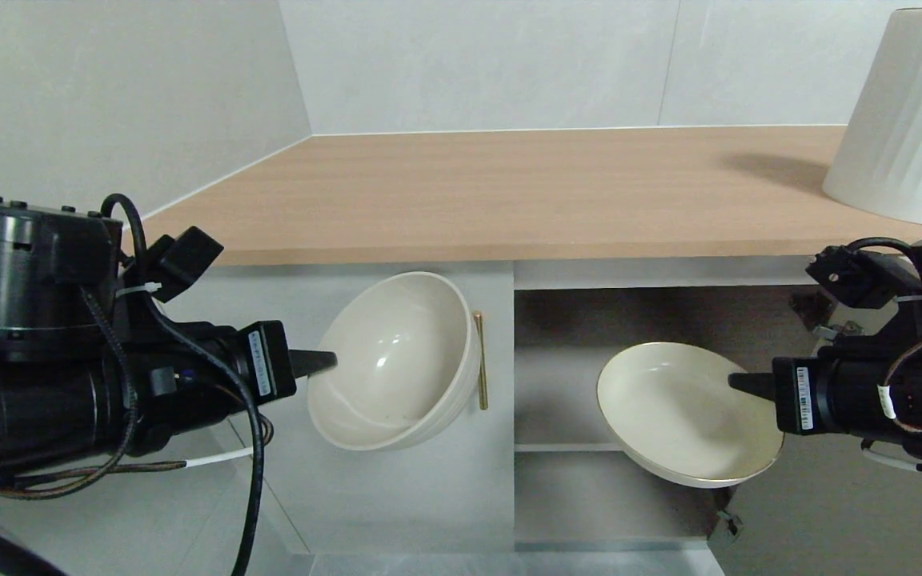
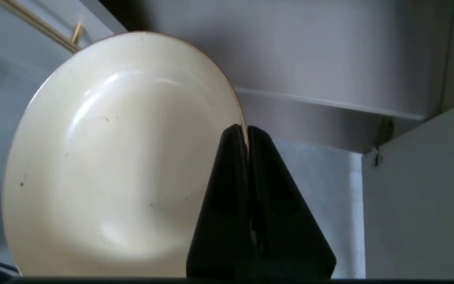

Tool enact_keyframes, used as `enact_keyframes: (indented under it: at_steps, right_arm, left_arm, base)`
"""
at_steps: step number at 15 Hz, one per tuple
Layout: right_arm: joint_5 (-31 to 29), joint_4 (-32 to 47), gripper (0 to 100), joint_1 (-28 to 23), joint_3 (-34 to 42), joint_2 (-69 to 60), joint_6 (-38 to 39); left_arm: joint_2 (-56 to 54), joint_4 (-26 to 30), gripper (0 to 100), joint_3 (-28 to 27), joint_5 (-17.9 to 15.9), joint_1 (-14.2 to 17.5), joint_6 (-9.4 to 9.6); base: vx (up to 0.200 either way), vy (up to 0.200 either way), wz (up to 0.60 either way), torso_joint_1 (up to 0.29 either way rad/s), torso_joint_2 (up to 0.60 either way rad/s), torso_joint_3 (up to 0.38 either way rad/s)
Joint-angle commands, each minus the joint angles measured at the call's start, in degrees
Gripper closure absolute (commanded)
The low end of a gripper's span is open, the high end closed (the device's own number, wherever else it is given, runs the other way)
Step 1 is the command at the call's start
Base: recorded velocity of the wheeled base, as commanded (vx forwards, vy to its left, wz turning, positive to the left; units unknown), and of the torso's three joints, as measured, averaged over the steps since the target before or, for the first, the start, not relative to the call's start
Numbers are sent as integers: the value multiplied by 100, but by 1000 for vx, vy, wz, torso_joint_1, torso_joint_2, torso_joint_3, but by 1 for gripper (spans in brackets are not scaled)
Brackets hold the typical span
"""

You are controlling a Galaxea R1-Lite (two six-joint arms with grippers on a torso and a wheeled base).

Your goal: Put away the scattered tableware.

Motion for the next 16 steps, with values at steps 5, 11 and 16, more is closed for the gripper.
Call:
enact_keyframes:
  at_steps: [5,11,16]
  right_arm:
    - [-41,-263,100,-7,-43,1022,8]
    - [-76,-1651,100,-473,10,2797,210]
    - [-674,-3145,100,-658,54,4001,421]
  left_arm:
    - [24,51,100,10,-342,-39,-1]
    - [367,701,100,-43,-579,-382,52]
    - [665,1097,100,-51,-148,-567,430]
  base:
    - [0,0,0,0,0,0]
    - [0,0,0,0,0,0]
    - [0,0,0,0,0,0]
